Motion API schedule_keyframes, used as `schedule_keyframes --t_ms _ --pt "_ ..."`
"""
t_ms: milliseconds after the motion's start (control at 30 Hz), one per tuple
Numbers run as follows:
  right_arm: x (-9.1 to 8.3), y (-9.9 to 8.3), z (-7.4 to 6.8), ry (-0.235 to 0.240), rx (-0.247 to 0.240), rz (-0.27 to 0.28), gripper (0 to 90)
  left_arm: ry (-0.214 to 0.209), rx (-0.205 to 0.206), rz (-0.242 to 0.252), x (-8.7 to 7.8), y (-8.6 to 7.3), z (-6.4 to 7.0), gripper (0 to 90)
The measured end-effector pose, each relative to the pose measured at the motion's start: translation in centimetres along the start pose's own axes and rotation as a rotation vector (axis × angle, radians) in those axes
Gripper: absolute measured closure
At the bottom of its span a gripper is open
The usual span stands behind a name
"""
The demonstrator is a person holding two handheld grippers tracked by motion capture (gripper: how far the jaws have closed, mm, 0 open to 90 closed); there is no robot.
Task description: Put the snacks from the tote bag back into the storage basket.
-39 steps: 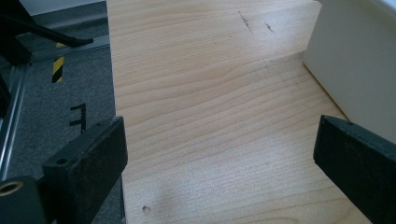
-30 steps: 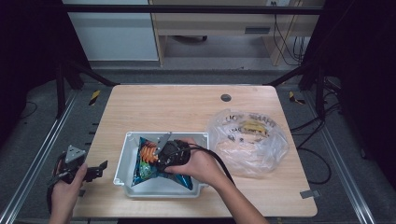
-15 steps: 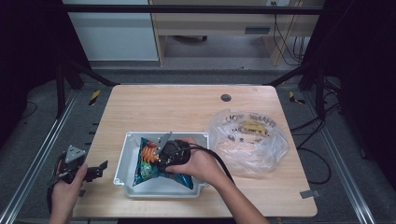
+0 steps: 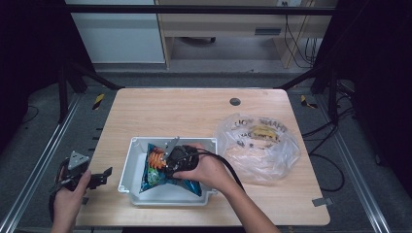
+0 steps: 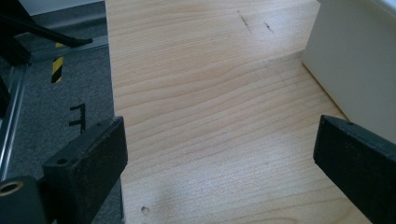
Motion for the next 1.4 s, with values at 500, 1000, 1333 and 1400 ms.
schedule_keyframes --t_ms 500,1000,1333,1400 --pt "0.16 -0.26 0.18 0.009 0.007 0.008 40.5 -0.002 -0.001 0.0 0.01 0.0 0.04 2.9" --pt "0.28 -0.41 0.25 0.016 0.007 0.007 39.6 -0.004 0.0 0.0 0.02 0.0 0.08 2.9" --pt "0.32 -0.43 0.22 0.016 0.008 0.005 39.2 -0.003 0.002 -0.001 0.02 0.0 0.09 2.9" --pt "0.32 -0.44 0.24 0.016 0.007 0.005 38.9 -0.004 0.002 -0.001 0.02 0.0 0.1 2.9"
Point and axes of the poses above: each handheld gripper's, and its own axes: x roughly forward along the jaws, y roughly out of its top, z roughly to its right, the point moved 9 cm from there along x, roughly forward along the jaws, and after that the axes turned 9 degrees about y, right-handed, at the moved point
